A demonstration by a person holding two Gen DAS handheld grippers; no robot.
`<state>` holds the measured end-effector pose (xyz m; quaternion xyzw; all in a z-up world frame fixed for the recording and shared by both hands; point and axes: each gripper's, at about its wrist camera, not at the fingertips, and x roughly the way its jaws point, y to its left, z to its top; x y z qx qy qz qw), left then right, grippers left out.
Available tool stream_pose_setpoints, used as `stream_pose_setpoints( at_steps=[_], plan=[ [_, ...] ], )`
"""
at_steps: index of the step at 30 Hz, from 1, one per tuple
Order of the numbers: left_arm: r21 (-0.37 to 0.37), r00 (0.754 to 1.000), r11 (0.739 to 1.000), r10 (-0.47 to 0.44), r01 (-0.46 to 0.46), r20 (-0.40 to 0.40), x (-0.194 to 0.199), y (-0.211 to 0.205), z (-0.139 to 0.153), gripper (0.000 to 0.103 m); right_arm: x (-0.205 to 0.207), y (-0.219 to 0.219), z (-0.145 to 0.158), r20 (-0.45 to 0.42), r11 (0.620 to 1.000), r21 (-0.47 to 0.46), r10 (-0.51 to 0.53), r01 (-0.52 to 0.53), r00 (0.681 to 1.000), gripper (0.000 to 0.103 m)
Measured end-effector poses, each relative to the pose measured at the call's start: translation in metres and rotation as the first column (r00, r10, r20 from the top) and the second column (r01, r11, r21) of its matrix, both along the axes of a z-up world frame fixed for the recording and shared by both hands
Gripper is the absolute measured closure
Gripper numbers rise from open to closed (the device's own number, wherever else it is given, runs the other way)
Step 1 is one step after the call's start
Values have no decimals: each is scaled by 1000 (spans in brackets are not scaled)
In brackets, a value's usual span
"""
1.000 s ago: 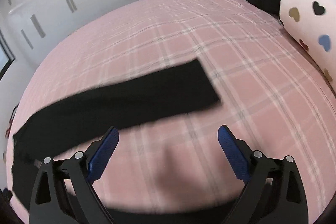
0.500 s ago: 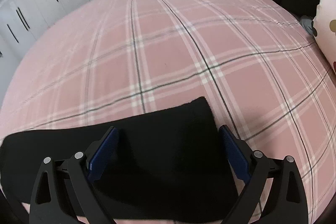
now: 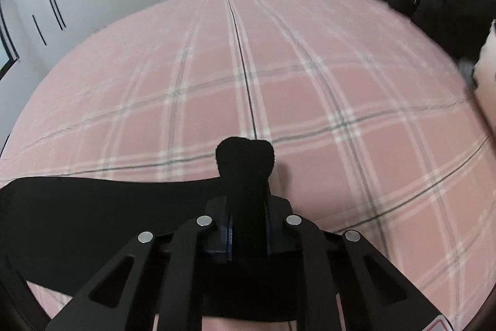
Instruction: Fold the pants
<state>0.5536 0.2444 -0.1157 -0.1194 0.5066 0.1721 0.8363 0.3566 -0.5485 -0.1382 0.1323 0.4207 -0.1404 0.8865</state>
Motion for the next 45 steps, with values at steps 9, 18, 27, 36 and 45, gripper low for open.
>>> stream_pose_setpoints(
  at_steps=[9,18,27,36,45],
  plan=[
    [-113,972,980,-140,163,189,-141,7,122,80,-122,23,114,180,991,-70,122,-110,976,91],
    [-101,979,975,-191,198,77,-282,33,85,80,-249,18,60,31,997,-32,78,-77,996,87],
    [-384,993,923,65,-22,99,-351,60,34,22,-349,21,41,55,977,131,-176,168,983,50],
    [-561,984,808,150,-179,-98,-332,45,-28,43,-348,44,23,83,877,443,-249,188,965,45],
    [-510,987,850,68,-134,-146,-312,35,-25,76,-245,42,11,-49,878,390,-282,278,958,91]
  ],
)
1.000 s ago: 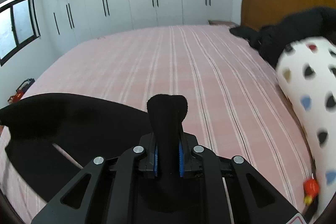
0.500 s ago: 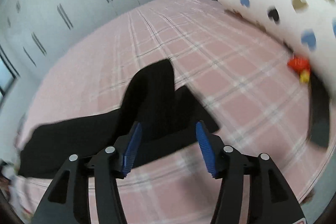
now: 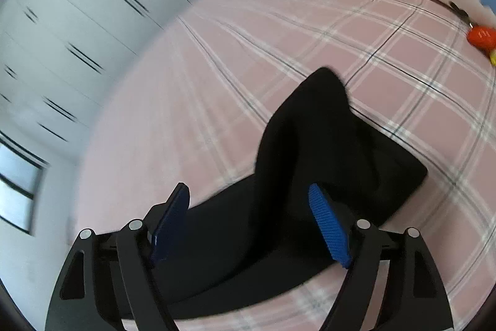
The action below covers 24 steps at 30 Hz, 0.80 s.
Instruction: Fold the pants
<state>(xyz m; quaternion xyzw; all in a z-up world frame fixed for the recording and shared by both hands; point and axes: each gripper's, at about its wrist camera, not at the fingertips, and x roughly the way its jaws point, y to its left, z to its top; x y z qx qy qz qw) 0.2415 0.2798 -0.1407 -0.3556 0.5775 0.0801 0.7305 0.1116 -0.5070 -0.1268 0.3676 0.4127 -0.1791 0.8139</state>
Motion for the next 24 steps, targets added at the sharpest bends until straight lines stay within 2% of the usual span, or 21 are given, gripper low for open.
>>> stream_pose_setpoints(
  at_steps=[1,3,4,6,7,8,10,11,12,14,16,19,22,24],
  plan=[
    [4,1000,1000,-1,1,-8,1,1,1,80,9,-3,-2,-21,1000,10,6,-6,1000,96],
    [12,1000,1000,-6,6,-8,10,5,6,84,-2,-6,27,151,1000,29,-17,12,988,99],
    [20,1000,1000,-16,16,-1,12,6,11,86,-15,-7,50,266,1000,20,-6,0,964,99],
    [53,999,997,-50,49,16,16,7,22,86,-34,-10,65,327,1000,-8,17,-15,945,99],
    [72,997,995,-73,72,19,19,6,26,86,-41,-13,60,307,1000,-25,19,-13,951,99],
    [88,996,992,-92,91,13,22,5,24,86,-44,-21,40,234,1000,-12,17,-15,972,99],
    [120,992,985,-122,123,-20,27,0,16,86,-47,-34,-25,20,998,69,0,-1,1000,99],
    [126,991,984,-126,130,-35,31,-2,11,86,-49,-35,-44,-39,996,86,-2,5,999,99],
    [128,991,983,-124,129,-44,32,-3,6,86,-54,-32,-56,-47,995,99,2,3,999,99],
    [119,993,987,-109,112,-34,33,-3,6,86,-62,-28,-56,15,994,104,-36,35,999,97],
    [108,994,988,-107,110,-31,30,-1,6,85,-63,-27,-58,22,992,119,-52,49,998,94],
    [114,994,987,-108,110,-26,34,3,7,89,-55,-23,-51,13,997,76,-26,25,1000,93],
    [179,990,976,-132,122,42,27,11,36,94,-61,-25,-33,75,998,69,-12,7,997,95],
    [187,990,976,-127,112,66,31,23,43,93,-64,-24,-30,63,999,53,-11,8,998,95]
  ],
)
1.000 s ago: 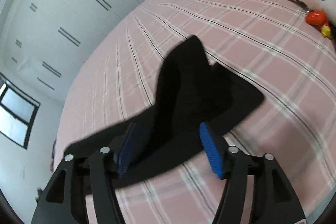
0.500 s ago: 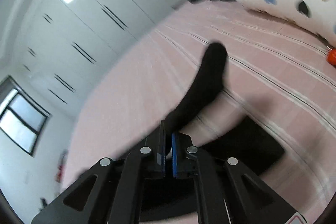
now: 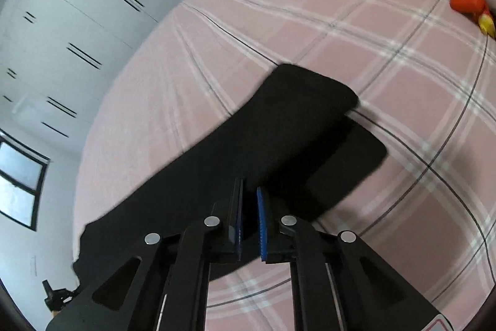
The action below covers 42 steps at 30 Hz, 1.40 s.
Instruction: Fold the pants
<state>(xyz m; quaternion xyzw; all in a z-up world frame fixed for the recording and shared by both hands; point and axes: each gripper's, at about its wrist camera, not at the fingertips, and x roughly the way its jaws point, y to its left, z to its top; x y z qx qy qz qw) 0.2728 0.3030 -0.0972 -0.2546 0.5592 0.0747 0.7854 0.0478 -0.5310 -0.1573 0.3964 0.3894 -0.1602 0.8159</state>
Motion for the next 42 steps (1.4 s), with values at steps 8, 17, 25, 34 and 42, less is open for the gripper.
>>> stream_pose_setpoints(
  at_steps=[8,17,25,34,42],
  plan=[
    [97,997,993,-69,71,-19,-1,-7,-10,86,-56,7,-10,-73,993,-35,-115,113,991,51],
    [251,988,968,-60,22,143,-47,-52,59,51,-44,-9,2,-30,990,-62,-129,127,991,45],
    [419,985,902,-151,103,83,-48,-109,59,34,-27,-25,-17,-88,987,-23,-158,157,984,45],
    [339,998,941,-43,22,55,-52,-85,29,34,-51,0,-22,-63,991,-39,-134,131,989,37],
    [478,996,874,-68,89,-61,-28,-86,-19,32,-42,-2,-22,-30,980,23,-198,198,980,32]
  ],
)
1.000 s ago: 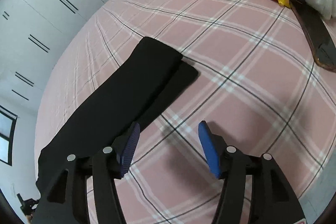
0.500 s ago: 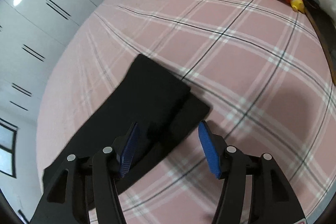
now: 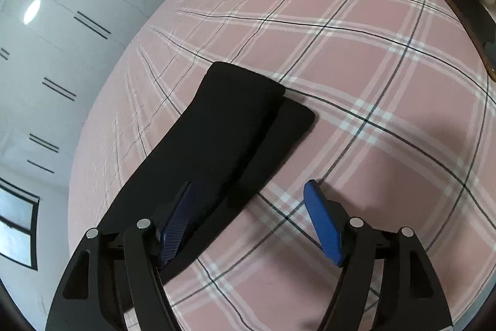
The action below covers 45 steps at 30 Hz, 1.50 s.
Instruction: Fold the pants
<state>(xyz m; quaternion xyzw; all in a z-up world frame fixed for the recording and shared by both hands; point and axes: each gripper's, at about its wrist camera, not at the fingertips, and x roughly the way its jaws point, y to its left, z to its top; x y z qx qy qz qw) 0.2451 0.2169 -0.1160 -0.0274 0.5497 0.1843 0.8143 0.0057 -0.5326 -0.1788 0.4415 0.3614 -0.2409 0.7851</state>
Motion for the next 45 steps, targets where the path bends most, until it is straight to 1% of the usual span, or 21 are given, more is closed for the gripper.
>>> stream_pose_setpoints(
  at_steps=[1,3,4,6,8,10,14,15,19,22,23,26,29,32,36,38,40,42,43,44,45],
  plan=[
    [-1,1000,1000,7,-7,-12,4,6,-9,30,-2,2,6,2,999,-30,-10,10,1000,32],
    [-39,999,999,35,-34,5,6,14,-6,30,-5,11,21,11,995,-103,-2,3,1000,32],
    [-60,999,997,48,-46,26,6,16,2,34,-4,15,26,14,992,-125,8,-6,1000,32],
    [-106,992,994,35,-22,122,8,18,30,33,-8,25,36,40,985,-169,35,-28,999,32],
    [-88,985,996,21,-6,171,18,20,51,31,-12,34,38,75,983,-180,62,-47,995,32],
    [-64,989,998,11,-1,145,34,23,52,25,-12,42,36,81,981,-182,78,-62,994,32],
    [14,1000,1000,12,-12,-10,82,39,9,28,-11,55,27,38,982,-169,93,-86,995,32],
    [8,999,1000,20,-20,-45,93,45,-4,28,-12,57,28,34,981,-174,91,-84,995,32],
    [-46,993,992,118,-118,-11,114,69,-14,24,-10,62,30,0,974,-198,112,-110,994,32],
    [10,990,990,141,-141,-18,126,77,-23,17,-4,59,24,-28,976,-190,106,-109,994,32],
    [7,989,989,148,-147,-21,128,80,-24,17,-4,56,23,-23,979,-178,94,-97,995,32],
    [-27,985,986,167,-166,51,115,80,-3,20,-9,45,23,12,988,-146,48,-46,999,32],
    [-81,978,989,134,-122,161,79,71,28,20,-12,29,20,15,992,-125,14,-12,1000,32],
    [-93,977,994,73,-56,199,42,53,47,19,-10,11,15,31,996,-86,-20,23,999,32],
    [16,970,996,-91,89,224,-14,-1,62,16,-3,-7,15,56,995,-73,-63,67,996,32],
    [62,959,986,-162,152,231,-38,-27,65,15,-1,-14,26,60,979,-165,-110,119,992,32],
    [124,946,971,-228,204,230,-61,-57,67,14,3,-25,31,79,969,-207,-118,132,990,32],
    [139,938,962,-262,236,225,-74,-76,68,13,19,-40,23,21,981,-175,-83,86,996,32],
    [121,935,959,-276,254,221,-78,-85,67,12,27,-45,17,-11,987,-151,-50,48,999,35],
    [101,936,959,-280,264,214,-80,-92,66,12,36,-46,12,-30,991,-131,7,-10,1000,52],
    [83,938,961,-277,265,209,-83,-96,66,12,41,-46,12,-37,989,-135,56,-60,998,94]
  ],
)
